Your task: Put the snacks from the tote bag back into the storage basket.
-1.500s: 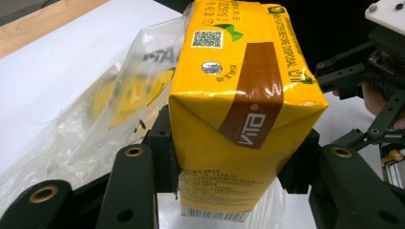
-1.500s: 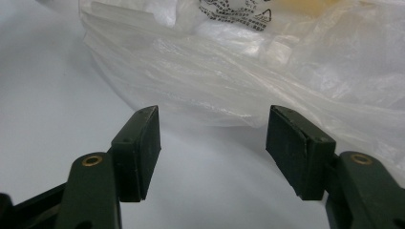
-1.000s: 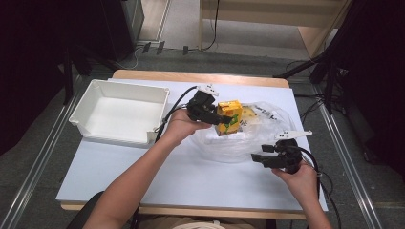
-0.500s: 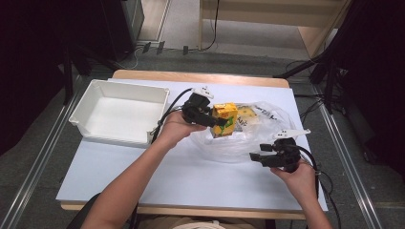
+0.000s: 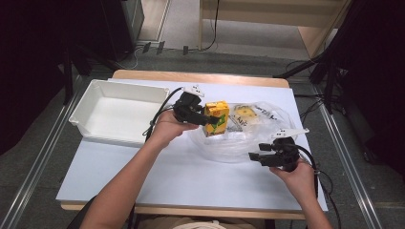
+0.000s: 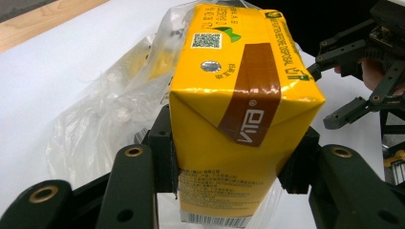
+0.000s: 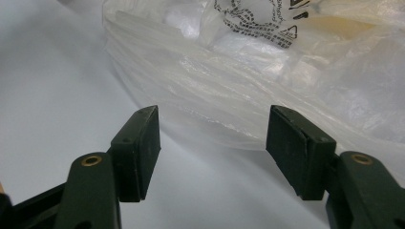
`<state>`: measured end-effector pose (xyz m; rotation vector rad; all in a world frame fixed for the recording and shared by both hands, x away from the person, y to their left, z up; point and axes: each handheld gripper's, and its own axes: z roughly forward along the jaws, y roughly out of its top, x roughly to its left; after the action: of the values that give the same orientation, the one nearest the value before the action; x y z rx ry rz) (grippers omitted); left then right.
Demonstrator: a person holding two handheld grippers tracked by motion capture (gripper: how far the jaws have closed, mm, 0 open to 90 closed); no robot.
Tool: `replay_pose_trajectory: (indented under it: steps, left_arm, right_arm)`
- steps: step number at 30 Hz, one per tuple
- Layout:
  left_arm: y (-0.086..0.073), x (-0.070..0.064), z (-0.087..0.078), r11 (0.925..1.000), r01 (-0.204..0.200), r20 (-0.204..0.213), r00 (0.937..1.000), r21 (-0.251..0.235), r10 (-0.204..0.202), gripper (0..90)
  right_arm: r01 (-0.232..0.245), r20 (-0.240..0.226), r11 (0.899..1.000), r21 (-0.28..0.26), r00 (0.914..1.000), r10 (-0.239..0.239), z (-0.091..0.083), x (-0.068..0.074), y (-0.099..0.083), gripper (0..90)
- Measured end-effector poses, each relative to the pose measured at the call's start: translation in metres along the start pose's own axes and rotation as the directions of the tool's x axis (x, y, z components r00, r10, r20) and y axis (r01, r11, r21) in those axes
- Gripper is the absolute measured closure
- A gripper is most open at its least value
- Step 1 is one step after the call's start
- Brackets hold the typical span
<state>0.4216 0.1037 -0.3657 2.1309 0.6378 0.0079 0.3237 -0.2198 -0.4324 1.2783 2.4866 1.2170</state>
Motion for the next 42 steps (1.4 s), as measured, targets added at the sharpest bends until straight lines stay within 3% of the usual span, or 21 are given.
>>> replay_pose_trajectory:
  steps: [28,31,42]
  left_arm:
    - [0.0,0.02,-0.046,0.9989,0.043,-0.035,0.9984,-0.02,-0.043,52.3]
    - [0.0,0.023,-0.05,0.9979,0.061,-0.038,0.9974,-0.021,-0.062,52.3]
    - [-0.001,0.028,-0.065,0.9979,0.056,-0.057,0.9967,-0.032,-0.058,52.3]
  right_arm:
    - [0.011,-0.01,1.0,0.003,0.9999,-0.011,0.003,0.002,0.004,37.0]
    - [0.01,-0.012,1.0,0.005,0.9999,-0.01,0.004,0.002,0.004,37.0]
    - [0.02,-0.014,1.0,0.009,0.9997,-0.02,0.004,0.003,0.005,37.0]
